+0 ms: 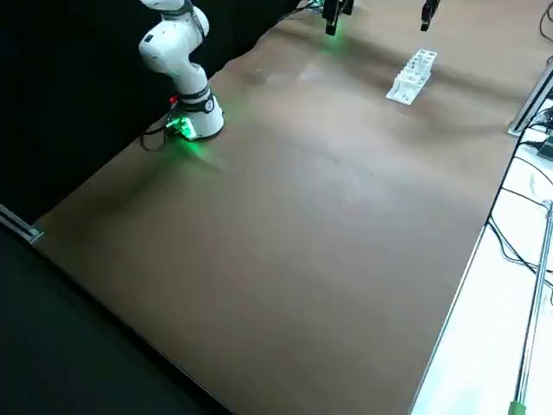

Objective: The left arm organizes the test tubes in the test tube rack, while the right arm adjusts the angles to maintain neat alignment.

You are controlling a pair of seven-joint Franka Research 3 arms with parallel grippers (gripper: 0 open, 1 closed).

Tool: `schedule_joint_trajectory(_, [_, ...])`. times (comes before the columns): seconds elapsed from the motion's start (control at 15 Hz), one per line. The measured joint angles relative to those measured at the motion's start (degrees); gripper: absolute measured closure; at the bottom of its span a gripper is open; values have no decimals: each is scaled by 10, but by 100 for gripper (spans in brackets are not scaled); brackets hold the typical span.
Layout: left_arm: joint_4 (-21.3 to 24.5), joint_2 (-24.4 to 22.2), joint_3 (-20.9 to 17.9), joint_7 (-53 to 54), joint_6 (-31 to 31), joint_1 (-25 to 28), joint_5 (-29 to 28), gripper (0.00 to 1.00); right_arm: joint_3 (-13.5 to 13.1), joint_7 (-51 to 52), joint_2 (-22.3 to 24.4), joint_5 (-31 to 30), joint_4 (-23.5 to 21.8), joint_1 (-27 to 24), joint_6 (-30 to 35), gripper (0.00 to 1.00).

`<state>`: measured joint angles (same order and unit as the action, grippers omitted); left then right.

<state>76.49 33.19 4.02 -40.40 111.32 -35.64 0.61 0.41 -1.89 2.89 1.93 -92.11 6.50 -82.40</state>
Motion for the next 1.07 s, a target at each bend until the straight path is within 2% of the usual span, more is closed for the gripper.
schedule_joint_trajectory(1.07, [0,13,0,0,17,-2,0,80,0,0,0,0,0,0,0,0])
